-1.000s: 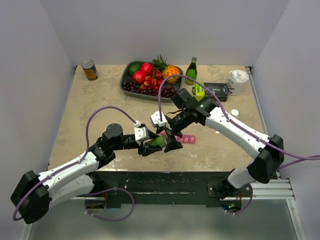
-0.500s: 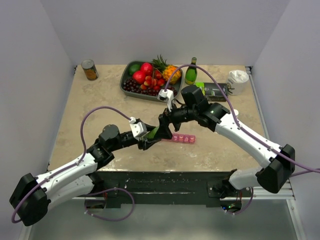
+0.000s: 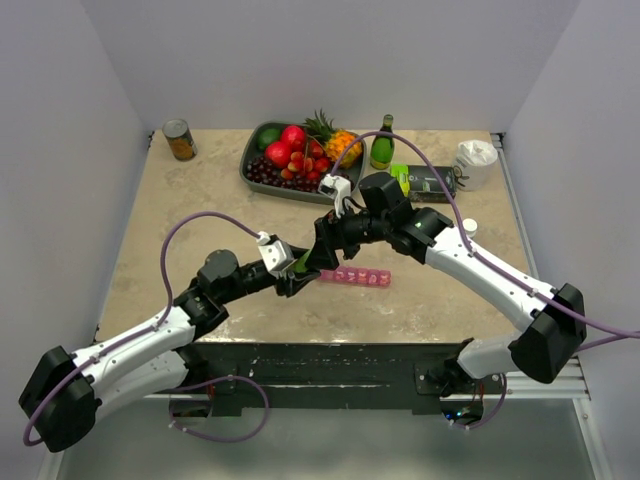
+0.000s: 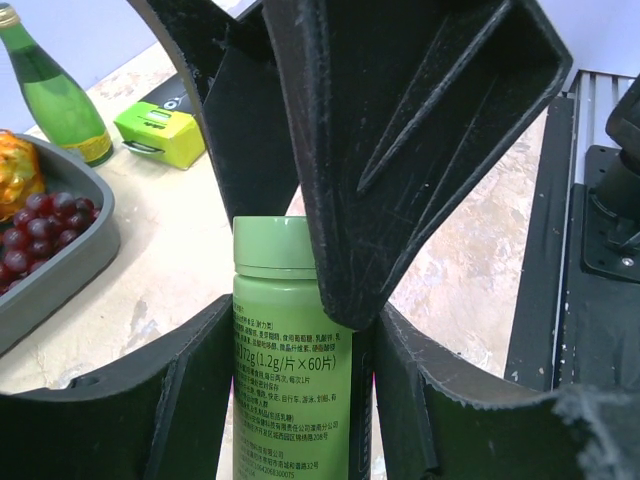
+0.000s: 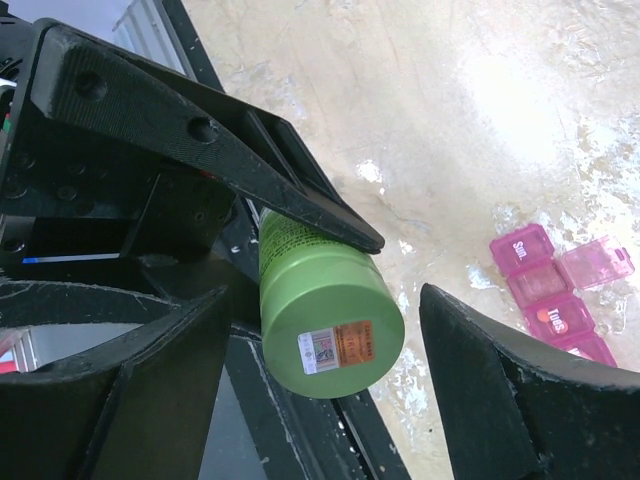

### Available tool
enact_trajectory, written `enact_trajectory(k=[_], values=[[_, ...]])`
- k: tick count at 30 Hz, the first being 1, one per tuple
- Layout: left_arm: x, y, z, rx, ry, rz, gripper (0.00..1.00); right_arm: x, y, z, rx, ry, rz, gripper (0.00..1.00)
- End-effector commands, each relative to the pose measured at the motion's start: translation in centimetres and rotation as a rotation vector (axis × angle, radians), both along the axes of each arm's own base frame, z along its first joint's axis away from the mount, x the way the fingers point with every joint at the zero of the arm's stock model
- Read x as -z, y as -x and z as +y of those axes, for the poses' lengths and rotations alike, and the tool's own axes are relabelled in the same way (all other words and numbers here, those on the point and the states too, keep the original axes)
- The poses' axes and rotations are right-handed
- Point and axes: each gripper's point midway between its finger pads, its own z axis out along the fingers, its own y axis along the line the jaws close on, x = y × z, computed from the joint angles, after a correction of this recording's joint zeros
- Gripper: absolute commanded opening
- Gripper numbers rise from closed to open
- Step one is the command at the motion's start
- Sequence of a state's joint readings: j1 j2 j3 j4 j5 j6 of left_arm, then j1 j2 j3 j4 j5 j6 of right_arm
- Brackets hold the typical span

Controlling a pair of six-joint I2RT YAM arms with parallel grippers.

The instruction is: Sort the pills into containers

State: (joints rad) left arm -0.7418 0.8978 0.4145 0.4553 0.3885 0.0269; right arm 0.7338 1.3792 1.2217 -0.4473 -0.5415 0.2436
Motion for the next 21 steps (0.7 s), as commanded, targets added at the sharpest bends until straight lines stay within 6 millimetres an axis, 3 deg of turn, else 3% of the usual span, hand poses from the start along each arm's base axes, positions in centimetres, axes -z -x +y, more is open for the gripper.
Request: enact_trajectory(k=[1, 3, 7, 8, 11, 14, 15, 17, 18, 21], values=[[-2.6, -0.6, 0.4, -0.038, 0.066, -0.082, 0.0, -1.3, 0.1, 0.2, -0.015, -0.041, -0.035, 0.78], [-2.6, -0.6, 0.5, -0.046, 0.063, -0.083, 0.0, -1.5, 0.2, 0.2, -0.023, -0.045, -0.042, 0.76], [-2.7, -0.5, 0.5, -0.04, 0.063, -0.091, 0.0, -1.6, 0.9, 0.7, -0.082, -0.069, -0.039, 0.47], [-2.8, -0.4, 0.4, -0.031, 0.062, -0.097, 0.0, -2.0, 1.4, 0.9, -0.121, -0.092, -0.031, 0.33], [-2.5, 0.9, -0.2, 0.059, 0.026, -0.123, 0.0, -2.6, 2.5, 1.3, -0.252, -0.123, -0.077, 0.18], [-1.9, 2.5, -0.7, 0.166, -0.015, -0.138, 0.0, -3.3, 5.2, 0.5, -0.55, -0.142, -0.221, 0.14], [-1.8, 3.1, -0.9, 0.205, -0.024, -0.139, 0.0, -3.5, 5.7, 0.3, -0.691, -0.172, -0.366, 0.13], [-1.2, 3.6, -1.0, 0.243, -0.047, -0.133, 0.0, -3.1, 6.9, -0.6, -0.821, -0.127, -0.416, 0.12], [-1.0, 4.0, -1.1, 0.269, -0.047, -0.13, 0.0, -2.8, 6.5, -0.6, -0.907, -0.124, -0.544, 0.11], [-0.9, 4.1, -1.3, 0.281, -0.044, -0.124, 0.0, -2.0, 5.0, -0.5, -0.961, -0.035, -0.649, 0.14]])
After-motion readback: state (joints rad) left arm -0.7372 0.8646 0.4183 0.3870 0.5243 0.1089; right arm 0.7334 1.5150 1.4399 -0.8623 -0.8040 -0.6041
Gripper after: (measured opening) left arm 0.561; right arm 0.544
